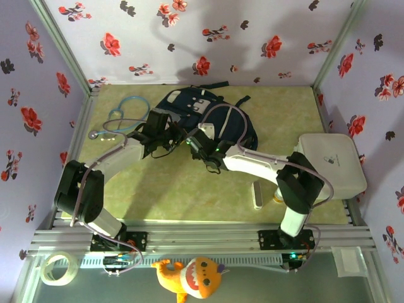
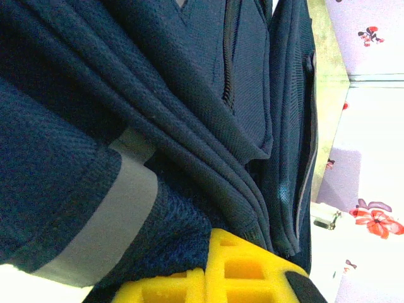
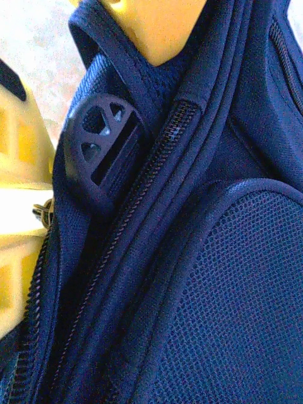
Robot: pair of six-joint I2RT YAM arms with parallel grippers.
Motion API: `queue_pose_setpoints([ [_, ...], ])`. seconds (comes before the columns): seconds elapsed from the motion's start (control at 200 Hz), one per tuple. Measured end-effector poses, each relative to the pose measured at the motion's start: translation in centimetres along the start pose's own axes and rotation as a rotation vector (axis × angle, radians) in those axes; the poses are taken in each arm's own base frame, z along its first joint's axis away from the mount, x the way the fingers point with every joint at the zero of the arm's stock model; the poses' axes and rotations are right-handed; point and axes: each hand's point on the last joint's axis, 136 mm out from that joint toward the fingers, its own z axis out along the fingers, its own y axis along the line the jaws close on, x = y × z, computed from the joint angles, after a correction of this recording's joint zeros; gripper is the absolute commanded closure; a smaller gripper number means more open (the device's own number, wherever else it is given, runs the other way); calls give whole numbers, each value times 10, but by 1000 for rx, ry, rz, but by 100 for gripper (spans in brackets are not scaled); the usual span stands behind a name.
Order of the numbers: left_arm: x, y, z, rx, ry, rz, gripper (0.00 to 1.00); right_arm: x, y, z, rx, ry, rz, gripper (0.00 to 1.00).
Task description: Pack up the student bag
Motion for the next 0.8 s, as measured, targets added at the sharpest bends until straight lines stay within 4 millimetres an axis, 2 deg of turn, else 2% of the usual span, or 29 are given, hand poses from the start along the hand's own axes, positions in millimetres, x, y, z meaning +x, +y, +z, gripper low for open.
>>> queue_pose_setpoints([
  [0.3, -1, -3, 0, 6, -3, 2, 100, -5, -5, 1, 41, -9, -2, 95],
  [0.46, -1, -3, 0, 7, -2, 2, 100, -5, -8, -1, 42, -10, 4, 95],
  [0.585, 1, -3, 1, 8, 6, 3, 100, 1, -26, -12, 48, -11, 12, 95],
  [0.8, 1, -3, 1, 8, 8, 6, 100, 12, -72, -30, 115, -9, 45, 97],
])
